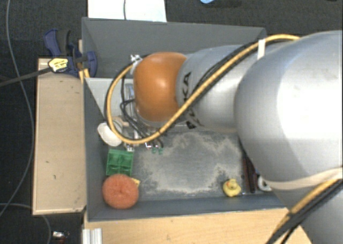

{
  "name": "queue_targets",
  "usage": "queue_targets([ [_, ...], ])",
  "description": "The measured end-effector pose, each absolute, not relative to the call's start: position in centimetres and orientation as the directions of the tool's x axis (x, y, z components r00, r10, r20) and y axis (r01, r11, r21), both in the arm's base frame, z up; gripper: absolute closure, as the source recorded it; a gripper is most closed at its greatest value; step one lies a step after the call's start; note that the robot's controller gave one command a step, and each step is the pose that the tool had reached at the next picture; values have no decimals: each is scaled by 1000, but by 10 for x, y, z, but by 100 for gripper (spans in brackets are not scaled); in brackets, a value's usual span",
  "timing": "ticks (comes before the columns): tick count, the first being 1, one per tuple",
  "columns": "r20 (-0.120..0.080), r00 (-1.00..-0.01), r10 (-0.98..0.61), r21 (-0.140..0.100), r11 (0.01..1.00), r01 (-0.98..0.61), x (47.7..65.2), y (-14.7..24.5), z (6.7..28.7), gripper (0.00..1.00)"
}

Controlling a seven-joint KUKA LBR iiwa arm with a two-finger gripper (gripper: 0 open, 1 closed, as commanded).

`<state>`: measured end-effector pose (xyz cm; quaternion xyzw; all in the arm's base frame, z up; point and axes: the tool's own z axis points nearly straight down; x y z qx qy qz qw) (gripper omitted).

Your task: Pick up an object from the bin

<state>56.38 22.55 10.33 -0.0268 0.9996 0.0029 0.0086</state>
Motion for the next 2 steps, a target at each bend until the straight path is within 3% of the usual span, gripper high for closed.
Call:
queue_targets([
  [1, -18, -995, -96, 1, 995, -96, 561, 247, 130, 0],
  [2, -23, -998, -54, 4, 999, -54, 570, 234, 163, 0],
])
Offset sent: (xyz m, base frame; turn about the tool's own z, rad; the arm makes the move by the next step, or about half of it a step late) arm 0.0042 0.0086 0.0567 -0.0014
